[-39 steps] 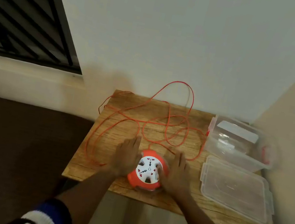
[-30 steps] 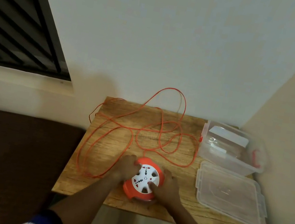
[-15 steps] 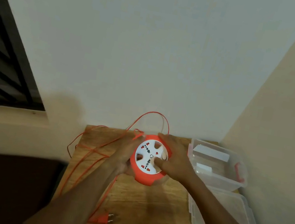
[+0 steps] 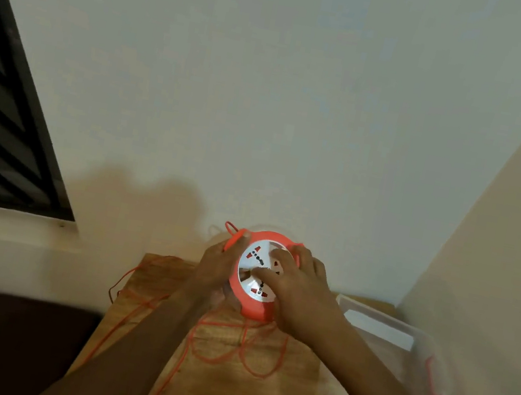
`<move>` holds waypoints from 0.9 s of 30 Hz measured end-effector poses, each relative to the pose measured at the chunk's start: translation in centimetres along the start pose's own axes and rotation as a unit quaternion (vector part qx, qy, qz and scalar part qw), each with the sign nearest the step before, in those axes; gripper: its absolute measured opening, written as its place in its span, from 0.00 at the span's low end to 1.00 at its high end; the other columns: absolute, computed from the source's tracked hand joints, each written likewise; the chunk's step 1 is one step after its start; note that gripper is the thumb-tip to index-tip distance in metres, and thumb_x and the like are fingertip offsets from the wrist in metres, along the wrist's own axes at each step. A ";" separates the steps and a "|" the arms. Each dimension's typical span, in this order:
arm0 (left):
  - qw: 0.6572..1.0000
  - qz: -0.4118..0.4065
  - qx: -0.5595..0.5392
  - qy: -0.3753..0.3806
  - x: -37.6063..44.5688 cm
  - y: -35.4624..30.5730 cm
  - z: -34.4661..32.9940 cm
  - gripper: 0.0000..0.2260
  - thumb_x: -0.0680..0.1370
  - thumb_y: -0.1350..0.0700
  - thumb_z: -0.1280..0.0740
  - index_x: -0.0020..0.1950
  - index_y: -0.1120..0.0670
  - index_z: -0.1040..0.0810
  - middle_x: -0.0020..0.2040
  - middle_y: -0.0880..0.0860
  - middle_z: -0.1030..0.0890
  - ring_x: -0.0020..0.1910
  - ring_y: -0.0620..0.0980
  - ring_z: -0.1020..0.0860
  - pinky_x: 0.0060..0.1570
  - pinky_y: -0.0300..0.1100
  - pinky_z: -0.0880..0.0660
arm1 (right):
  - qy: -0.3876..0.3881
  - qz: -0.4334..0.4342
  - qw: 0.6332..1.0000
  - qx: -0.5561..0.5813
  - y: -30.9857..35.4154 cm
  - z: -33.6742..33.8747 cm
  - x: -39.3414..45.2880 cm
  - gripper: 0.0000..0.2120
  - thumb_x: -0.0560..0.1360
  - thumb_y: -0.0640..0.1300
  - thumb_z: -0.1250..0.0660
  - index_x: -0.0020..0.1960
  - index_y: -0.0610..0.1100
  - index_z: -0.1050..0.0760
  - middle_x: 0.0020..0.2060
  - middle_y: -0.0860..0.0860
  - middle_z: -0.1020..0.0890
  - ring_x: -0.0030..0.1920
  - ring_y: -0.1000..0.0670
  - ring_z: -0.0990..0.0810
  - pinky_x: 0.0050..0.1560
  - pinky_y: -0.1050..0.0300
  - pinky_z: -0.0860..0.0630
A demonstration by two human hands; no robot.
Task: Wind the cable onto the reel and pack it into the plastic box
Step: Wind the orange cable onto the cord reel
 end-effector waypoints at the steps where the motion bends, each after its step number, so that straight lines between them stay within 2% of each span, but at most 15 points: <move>1: 1.000 -0.005 0.010 -0.012 0.4 -0.3 -0.2 0.21 0.76 0.40 0.28 0.57 0.55 0.15 0.52 0.61 0.13 0.50 0.65 0.14 0.51 0.61 0.16 | -0.001 0.016 1.000 -0.018 -0.5 0.1 0.4 0.29 0.70 0.45 0.31 0.68 0.61 0.33 0.69 0.44 0.32 0.69 0.37 0.39 0.62 0.41 0.36; 5: 0.998 -0.026 0.048 -0.028 1.5 -1.7 -1.5 0.25 0.71 0.36 0.27 0.55 0.54 0.15 0.50 0.59 0.12 0.46 0.61 0.12 0.42 0.53 0.15 | 0.022 0.080 0.994 -0.077 -2.4 -0.6 1.8 0.27 0.78 0.47 0.38 0.73 0.62 0.42 0.69 0.39 0.34 0.68 0.34 0.39 0.63 0.41 0.37; 7: 0.996 -0.030 0.078 -0.030 2.1 -2.1 -2.0 0.26 0.68 0.33 0.28 0.52 0.52 0.14 0.48 0.57 0.11 0.44 0.59 0.12 0.40 0.51 0.15 | 0.031 0.100 0.990 -0.092 -3.3 -0.9 2.7 0.27 0.77 0.49 0.37 0.73 0.61 0.41 0.66 0.38 0.32 0.67 0.35 0.38 0.63 0.41 0.37; 10: 0.995 -0.043 0.088 -0.026 2.9 -2.4 -2.5 0.26 0.70 0.34 0.29 0.54 0.53 0.15 0.48 0.57 0.11 0.45 0.61 0.12 0.46 0.56 0.15 | 0.028 0.129 0.983 -0.131 -4.2 -1.1 4.1 0.31 0.74 0.52 0.32 0.73 0.59 0.40 0.59 0.39 0.25 0.63 0.35 0.33 0.58 0.42 0.33; 12: 0.996 -0.046 0.064 -0.033 3.5 -2.5 -2.5 0.25 0.71 0.36 0.27 0.57 0.55 0.16 0.50 0.58 0.12 0.47 0.61 0.13 0.47 0.57 0.15 | 0.022 0.084 0.988 -0.126 -4.8 -1.2 5.0 0.33 0.73 0.56 0.32 0.74 0.56 0.43 0.58 0.40 0.22 0.61 0.36 0.29 0.58 0.43 0.30; 14: 0.997 -0.049 0.035 -0.047 4.0 -2.8 -2.6 0.22 0.74 0.40 0.27 0.59 0.55 0.17 0.51 0.58 0.12 0.48 0.61 0.13 0.46 0.54 0.15 | 0.009 -0.014 0.998 -0.057 -5.5 -1.2 5.5 0.32 0.75 0.61 0.38 0.75 0.54 0.43 0.61 0.42 0.22 0.60 0.38 0.25 0.59 0.44 0.28; 17: 0.995 -0.073 0.047 -0.055 5.2 -3.0 -3.0 0.19 0.76 0.41 0.29 0.59 0.52 0.16 0.51 0.54 0.11 0.47 0.57 0.12 0.43 0.51 0.15 | -0.031 -0.133 0.989 0.051 -6.5 -1.7 5.7 0.32 0.74 0.64 0.39 0.74 0.52 0.39 0.58 0.46 0.19 0.53 0.43 0.19 0.51 0.48 0.22; 19: 0.993 -0.086 0.041 -0.064 5.8 -3.1 -3.2 0.17 0.76 0.41 0.29 0.58 0.51 0.16 0.50 0.53 0.11 0.46 0.56 0.12 0.42 0.50 0.15 | -0.047 -0.212 0.963 0.161 -7.3 -2.1 5.7 0.32 0.73 0.64 0.38 0.73 0.52 0.36 0.61 0.48 0.20 0.55 0.44 0.19 0.53 0.48 0.22; 21: 0.993 -0.089 0.025 -0.079 6.2 -3.3 -2.7 0.16 0.77 0.42 0.28 0.58 0.52 0.16 0.50 0.54 0.11 0.47 0.56 0.12 0.44 0.52 0.15 | -0.050 -0.278 0.917 0.283 -8.1 -2.5 6.0 0.30 0.74 0.61 0.36 0.73 0.52 0.35 0.65 0.48 0.23 0.61 0.43 0.23 0.58 0.47 0.25; 23: 0.994 -0.078 0.019 -0.081 6.6 -3.5 -2.4 0.14 0.77 0.43 0.27 0.56 0.52 0.15 0.50 0.56 0.11 0.47 0.58 0.12 0.46 0.55 0.15 | -0.034 -0.311 0.869 0.384 -8.1 -3.3 5.9 0.30 0.75 0.56 0.34 0.74 0.50 0.37 0.69 0.48 0.27 0.64 0.44 0.26 0.61 0.48 0.27; 24: 0.995 -0.068 0.026 -0.069 6.8 -3.7 -2.4 0.14 0.77 0.43 0.27 0.55 0.52 0.15 0.50 0.57 0.12 0.47 0.59 0.13 0.47 0.55 0.15 | -0.024 -0.314 0.860 0.401 -7.8 -3.5 5.8 0.31 0.74 0.54 0.33 0.74 0.49 0.38 0.69 0.48 0.27 0.64 0.44 0.26 0.60 0.49 0.27; 25: 0.997 -0.055 0.033 -0.053 7.0 -3.8 -2.4 0.15 0.77 0.43 0.27 0.54 0.53 0.15 0.50 0.58 0.12 0.48 0.59 0.13 0.48 0.55 0.15 | -0.019 -0.305 0.869 0.388 -7.5 -3.4 5.6 0.32 0.73 0.53 0.33 0.74 0.48 0.38 0.67 0.48 0.25 0.63 0.44 0.25 0.57 0.51 0.26; 27: 0.998 -0.033 0.040 -0.030 7.2 -3.9 -2.2 0.16 0.76 0.43 0.26 0.54 0.55 0.15 0.51 0.59 0.12 0.48 0.60 0.13 0.48 0.55 0.15 | -0.045 -0.246 0.923 0.293 -6.5 -1.9 5.1 0.29 0.71 0.51 0.33 0.70 0.48 0.33 0.56 0.48 0.18 0.54 0.44 0.20 0.46 0.55 0.25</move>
Point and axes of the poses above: each hand's wrist, its own x-axis towards the middle knuckle, its own z-axis out of the back of the hand, y = z × x, the point moved 7 cm from there along x, towards the middle knuckle
